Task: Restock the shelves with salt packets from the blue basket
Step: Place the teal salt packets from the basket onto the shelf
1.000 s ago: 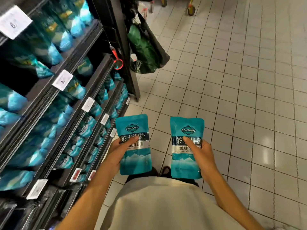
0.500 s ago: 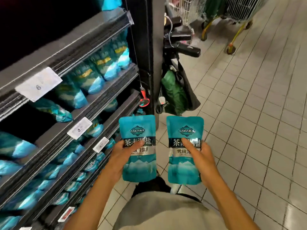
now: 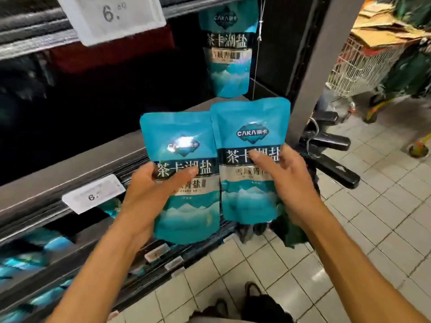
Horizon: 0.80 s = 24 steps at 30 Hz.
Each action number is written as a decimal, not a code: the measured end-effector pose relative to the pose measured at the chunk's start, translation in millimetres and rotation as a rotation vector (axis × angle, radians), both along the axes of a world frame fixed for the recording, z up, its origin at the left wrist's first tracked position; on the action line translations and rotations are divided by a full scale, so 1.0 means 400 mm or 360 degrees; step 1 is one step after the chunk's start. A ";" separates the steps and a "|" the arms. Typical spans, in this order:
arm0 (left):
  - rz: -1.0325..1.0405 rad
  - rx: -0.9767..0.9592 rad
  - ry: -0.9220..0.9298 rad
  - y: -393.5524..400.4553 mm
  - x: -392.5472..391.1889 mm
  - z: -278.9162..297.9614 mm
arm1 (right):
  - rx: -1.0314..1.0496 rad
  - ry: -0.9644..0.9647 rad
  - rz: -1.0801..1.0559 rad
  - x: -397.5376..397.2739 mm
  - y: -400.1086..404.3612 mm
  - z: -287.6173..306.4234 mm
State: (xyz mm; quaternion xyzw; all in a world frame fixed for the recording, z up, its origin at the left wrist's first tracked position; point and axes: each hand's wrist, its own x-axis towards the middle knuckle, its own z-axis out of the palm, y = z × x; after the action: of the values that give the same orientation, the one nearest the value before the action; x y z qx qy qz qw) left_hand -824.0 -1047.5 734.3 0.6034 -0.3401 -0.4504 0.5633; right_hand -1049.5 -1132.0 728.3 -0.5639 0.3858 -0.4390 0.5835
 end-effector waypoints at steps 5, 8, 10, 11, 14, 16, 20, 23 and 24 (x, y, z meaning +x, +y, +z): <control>0.0331 -0.0243 -0.0040 -0.099 0.052 0.124 | -0.0274 -0.0113 0.0167 0.096 -0.181 0.132; 0.0412 -0.0355 -0.0060 -0.148 0.103 0.167 | -0.0367 -0.0105 0.0132 0.157 -0.246 0.172; 0.0471 -0.0424 -0.0041 -0.177 0.142 0.176 | -0.0345 -0.0138 0.0129 0.191 -0.278 0.182; 0.0502 -0.0459 -0.0002 -0.190 0.159 0.179 | -0.0321 -0.0158 0.0139 0.206 -0.291 0.184; 0.0433 -0.0499 0.0084 -0.231 0.195 0.180 | -0.0324 -0.0116 0.0126 0.247 -0.328 0.192; 0.0267 -0.0464 0.0081 -0.259 0.205 0.174 | -0.0346 -0.0058 0.0090 0.273 -0.357 0.195; 0.0206 -0.0464 0.0078 -0.302 0.231 0.165 | -0.0393 0.0066 0.0065 0.316 -0.404 0.191; 0.0076 -0.0451 0.0153 -0.310 0.265 0.167 | -0.0353 -0.0038 0.0066 0.322 -0.425 0.180; 0.0042 -0.0439 0.0180 -0.314 0.276 0.166 | -0.0332 -0.0078 0.0065 0.325 -0.429 0.175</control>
State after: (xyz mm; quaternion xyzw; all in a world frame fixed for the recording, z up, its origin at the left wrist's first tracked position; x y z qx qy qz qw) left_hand -713.4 -1173.1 800.7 0.4984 -0.3586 -0.4252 0.6650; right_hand -919.7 -1303.4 798.3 -0.6184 0.3121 -0.4786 0.5396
